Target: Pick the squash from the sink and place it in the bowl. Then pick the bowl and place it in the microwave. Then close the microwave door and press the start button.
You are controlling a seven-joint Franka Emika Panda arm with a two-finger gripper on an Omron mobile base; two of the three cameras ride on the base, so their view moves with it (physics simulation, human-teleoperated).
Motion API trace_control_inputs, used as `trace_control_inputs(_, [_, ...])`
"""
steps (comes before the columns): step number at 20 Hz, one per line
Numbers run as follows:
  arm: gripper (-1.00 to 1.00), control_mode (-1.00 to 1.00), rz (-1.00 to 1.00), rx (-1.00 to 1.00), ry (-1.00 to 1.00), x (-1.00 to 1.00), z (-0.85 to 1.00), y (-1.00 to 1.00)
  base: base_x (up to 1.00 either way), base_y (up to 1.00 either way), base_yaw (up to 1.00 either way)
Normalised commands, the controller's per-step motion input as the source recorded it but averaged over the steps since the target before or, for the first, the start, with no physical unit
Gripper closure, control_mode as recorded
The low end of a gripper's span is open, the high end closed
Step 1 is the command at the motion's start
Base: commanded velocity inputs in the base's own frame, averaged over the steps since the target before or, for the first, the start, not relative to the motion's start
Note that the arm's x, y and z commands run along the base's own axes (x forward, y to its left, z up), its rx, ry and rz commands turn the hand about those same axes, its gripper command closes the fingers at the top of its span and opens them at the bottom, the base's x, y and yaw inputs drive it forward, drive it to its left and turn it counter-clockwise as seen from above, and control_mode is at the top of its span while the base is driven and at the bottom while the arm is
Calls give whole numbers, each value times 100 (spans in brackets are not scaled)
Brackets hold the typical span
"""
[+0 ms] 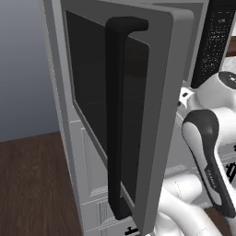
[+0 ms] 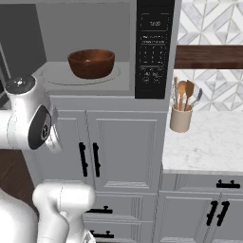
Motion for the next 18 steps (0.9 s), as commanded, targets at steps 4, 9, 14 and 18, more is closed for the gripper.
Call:
trace_control_inputs(4, [-100,-100,27,0,26,-96,-75,47,0,0,0])
trace_control_inputs(9, [-100,-100,26,0,15,-71,-69,64,0,0,0])
trace_control_inputs(14, [-100,-100,7,0,0,-30,-55,71,0,0,0])
trace_control_inputs(18, [-100,-100,1,1,-5,-62,-76,10,0,0,0])
